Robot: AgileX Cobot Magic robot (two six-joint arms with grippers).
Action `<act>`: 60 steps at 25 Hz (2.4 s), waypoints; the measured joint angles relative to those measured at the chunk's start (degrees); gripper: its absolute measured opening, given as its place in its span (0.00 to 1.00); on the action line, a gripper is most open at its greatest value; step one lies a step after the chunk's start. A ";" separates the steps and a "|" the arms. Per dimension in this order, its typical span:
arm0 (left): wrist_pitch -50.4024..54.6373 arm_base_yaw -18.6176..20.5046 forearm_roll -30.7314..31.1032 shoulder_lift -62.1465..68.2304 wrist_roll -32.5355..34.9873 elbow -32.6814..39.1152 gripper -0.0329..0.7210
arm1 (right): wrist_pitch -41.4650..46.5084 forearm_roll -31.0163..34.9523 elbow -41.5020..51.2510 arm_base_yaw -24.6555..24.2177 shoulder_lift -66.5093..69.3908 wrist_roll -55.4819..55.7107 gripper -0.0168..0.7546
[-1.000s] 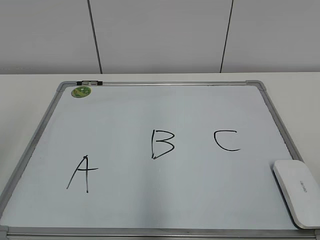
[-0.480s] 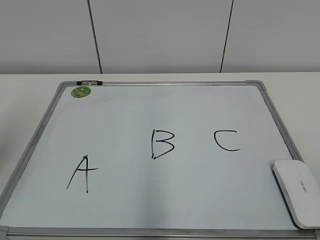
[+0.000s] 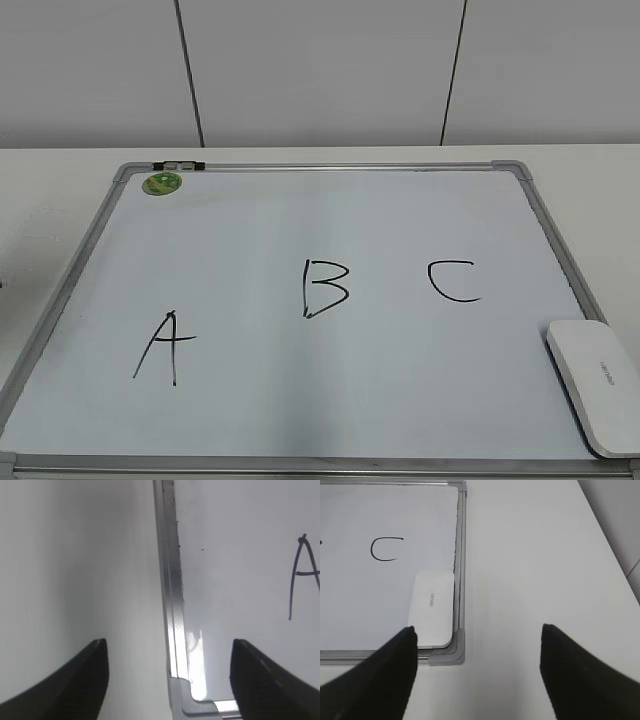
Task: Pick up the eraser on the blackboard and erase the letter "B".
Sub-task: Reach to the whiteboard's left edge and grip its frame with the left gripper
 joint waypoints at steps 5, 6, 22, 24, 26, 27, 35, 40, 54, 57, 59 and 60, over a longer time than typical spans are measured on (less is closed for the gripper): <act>-2.90 0.00 0.13 5.44 0.00 -0.28 0.75 | 0.00 0.00 0.00 0.00 0.00 0.00 0.78; -3.04 0.00 0.13 6.39 0.00 -0.67 0.75 | 0.00 0.00 0.00 0.00 0.00 0.00 0.78; 3.02 0.00 0.58 24.38 1.14 -19.06 0.70 | 0.00 0.00 0.00 0.00 0.00 0.00 0.78; 4.00 0.00 0.58 26.34 1.26 -21.11 0.68 | 0.00 0.00 0.00 0.00 0.00 0.00 0.78; 5.19 0.00 0.58 28.00 1.36 -22.90 0.65 | 0.00 0.00 0.00 0.00 0.00 0.00 0.78; 5.45 0.00 0.58 28.88 1.49 -23.81 0.62 | 0.00 0.00 0.00 0.00 0.00 0.00 0.78; 6.49 0.00 0.44 33.79 1.53 -28.78 0.50 | 0.00 0.00 0.00 0.00 0.00 0.00 0.78; 6.74 0.00 0.09 36.37 1.53 -29.95 0.47 | 0.00 0.00 0.00 0.00 0.00 0.00 0.78; 5.08 0.00 -0.12 39.74 1.65 -30.20 0.37 | 0.00 0.00 0.00 0.00 0.00 0.00 0.78; 4.88 0.00 -0.23 39.74 1.65 -30.20 0.37 | 0.00 0.00 0.00 0.00 0.00 0.00 0.78; 4.88 0.00 -0.23 40.19 1.65 -30.20 0.36 | 0.00 0.00 0.00 0.00 0.00 0.00 0.78; 4.77 0.00 -0.36 40.58 1.74 -30.33 0.36 | 0.00 0.00 0.00 0.00 0.00 0.00 0.78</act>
